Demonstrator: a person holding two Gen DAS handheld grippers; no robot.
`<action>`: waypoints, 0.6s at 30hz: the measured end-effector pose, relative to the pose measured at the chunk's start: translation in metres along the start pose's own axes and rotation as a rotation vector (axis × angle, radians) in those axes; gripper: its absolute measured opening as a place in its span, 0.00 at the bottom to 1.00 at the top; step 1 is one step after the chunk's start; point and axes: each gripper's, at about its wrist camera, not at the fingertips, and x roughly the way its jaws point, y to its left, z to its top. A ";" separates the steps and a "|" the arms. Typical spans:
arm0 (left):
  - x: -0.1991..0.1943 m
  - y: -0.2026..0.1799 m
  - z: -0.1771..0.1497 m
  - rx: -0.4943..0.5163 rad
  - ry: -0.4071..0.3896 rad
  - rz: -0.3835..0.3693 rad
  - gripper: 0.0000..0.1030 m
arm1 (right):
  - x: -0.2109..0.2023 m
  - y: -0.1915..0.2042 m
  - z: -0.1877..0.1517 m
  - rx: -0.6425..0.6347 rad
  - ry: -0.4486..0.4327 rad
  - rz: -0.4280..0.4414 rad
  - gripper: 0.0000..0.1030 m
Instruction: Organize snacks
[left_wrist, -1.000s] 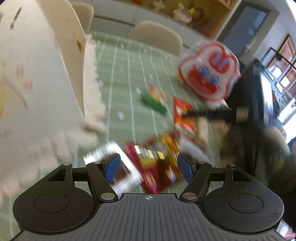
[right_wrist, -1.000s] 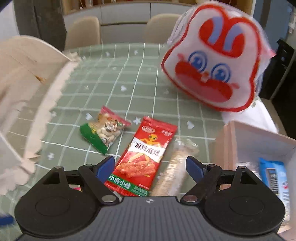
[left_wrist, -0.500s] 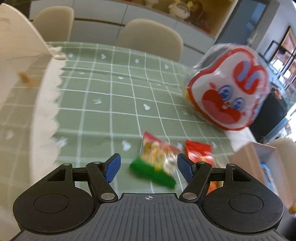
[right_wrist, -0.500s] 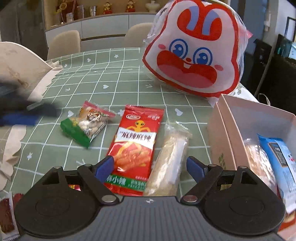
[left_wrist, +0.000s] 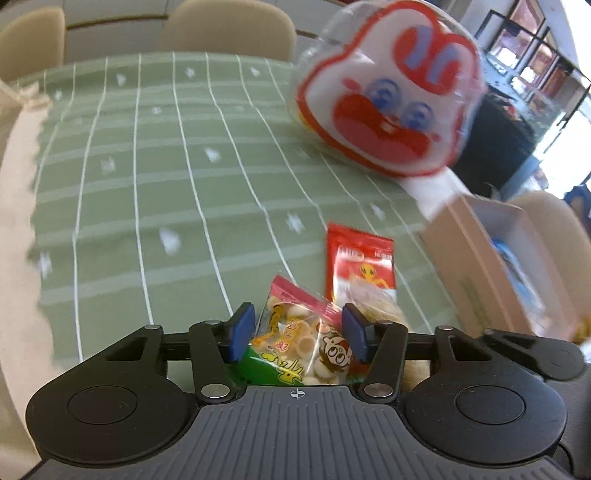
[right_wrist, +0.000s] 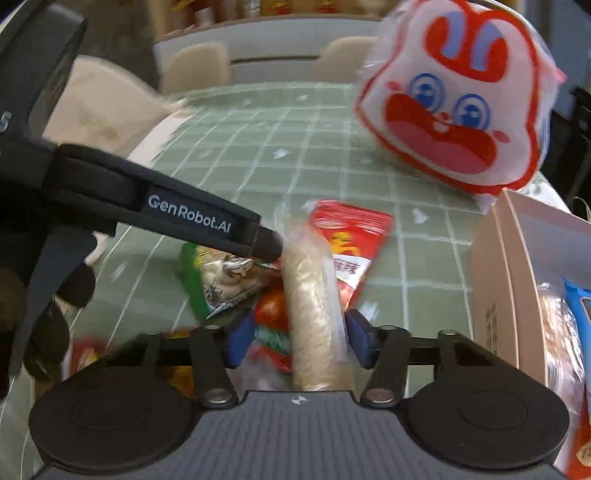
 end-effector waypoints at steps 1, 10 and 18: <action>-0.005 -0.001 -0.008 -0.010 0.009 -0.022 0.52 | -0.006 0.002 -0.005 -0.006 0.009 0.014 0.38; -0.053 -0.025 -0.080 -0.062 0.054 -0.147 0.28 | -0.081 0.004 -0.067 0.040 0.090 0.137 0.28; -0.082 -0.061 -0.123 0.039 0.075 -0.101 0.21 | -0.125 -0.027 -0.110 0.122 0.118 0.012 0.28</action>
